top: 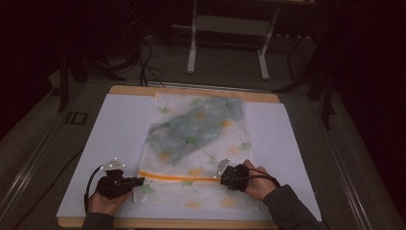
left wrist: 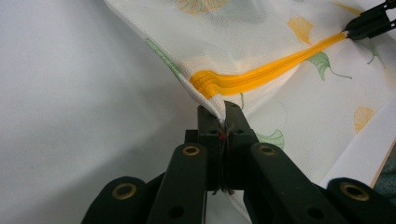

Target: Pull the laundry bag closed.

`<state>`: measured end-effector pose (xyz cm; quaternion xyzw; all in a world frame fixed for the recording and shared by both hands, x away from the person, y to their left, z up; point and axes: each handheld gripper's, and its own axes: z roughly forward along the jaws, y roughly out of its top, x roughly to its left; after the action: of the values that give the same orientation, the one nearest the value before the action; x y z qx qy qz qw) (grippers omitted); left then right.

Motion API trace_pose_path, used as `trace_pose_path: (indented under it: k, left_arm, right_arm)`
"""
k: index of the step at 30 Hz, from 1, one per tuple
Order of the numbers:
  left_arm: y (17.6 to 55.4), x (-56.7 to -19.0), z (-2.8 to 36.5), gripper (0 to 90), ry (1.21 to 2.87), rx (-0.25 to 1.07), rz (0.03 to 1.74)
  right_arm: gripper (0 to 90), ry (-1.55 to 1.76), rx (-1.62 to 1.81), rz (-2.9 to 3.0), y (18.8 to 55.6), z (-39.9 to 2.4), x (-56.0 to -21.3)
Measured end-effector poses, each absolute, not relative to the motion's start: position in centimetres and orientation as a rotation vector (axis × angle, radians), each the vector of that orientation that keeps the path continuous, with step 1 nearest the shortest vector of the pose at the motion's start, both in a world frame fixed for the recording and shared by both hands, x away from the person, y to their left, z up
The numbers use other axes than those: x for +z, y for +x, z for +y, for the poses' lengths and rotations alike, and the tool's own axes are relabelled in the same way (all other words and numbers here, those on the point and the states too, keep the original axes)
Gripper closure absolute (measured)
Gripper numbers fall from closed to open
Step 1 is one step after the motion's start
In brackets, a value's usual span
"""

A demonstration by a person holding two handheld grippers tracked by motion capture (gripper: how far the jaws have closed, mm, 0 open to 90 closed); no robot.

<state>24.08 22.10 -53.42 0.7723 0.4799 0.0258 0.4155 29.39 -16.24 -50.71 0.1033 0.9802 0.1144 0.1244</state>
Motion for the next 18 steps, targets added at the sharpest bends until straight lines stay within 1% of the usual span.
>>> trace_pose_path:
  k: [18]
  left_arm:
    - [24.0,-53.5,22.1,88.3,1.939,0.062,1.209]
  right_arm:
    - [84.9,0.339,0.306,2.852,29.4,-18.2,-50.6]
